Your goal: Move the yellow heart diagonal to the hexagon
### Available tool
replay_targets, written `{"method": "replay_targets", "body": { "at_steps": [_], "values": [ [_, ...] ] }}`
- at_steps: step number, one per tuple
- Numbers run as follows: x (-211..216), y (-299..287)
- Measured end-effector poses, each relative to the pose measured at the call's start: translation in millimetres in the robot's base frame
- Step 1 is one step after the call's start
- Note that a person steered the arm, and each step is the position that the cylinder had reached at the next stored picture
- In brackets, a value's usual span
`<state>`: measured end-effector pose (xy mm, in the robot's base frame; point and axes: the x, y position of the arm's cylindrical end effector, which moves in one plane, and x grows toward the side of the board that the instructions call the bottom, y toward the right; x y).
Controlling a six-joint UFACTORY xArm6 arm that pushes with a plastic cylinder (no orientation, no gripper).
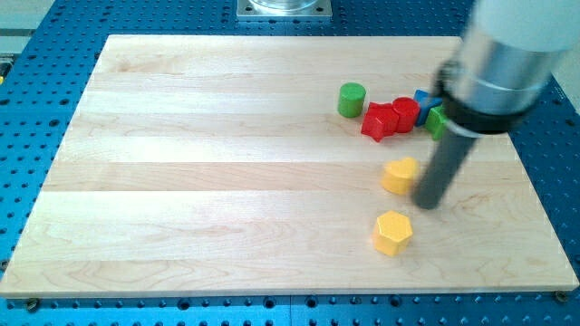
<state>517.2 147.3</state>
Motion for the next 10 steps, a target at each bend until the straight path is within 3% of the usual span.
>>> {"method": "replay_targets", "body": {
  "at_steps": [1, 3, 4, 5, 6, 7, 8, 9, 10],
  "values": [
    [-5.7, 50.3],
    [-15.0, -116.9],
    [-36.0, -140.3],
    [-2.5, -41.8],
    [-51.0, -29.3],
    [-77.6, -159.8],
    [-32.4, -125.4],
    [-31.4, -185.3],
    [-96.6, -182.1]
  ]
}}
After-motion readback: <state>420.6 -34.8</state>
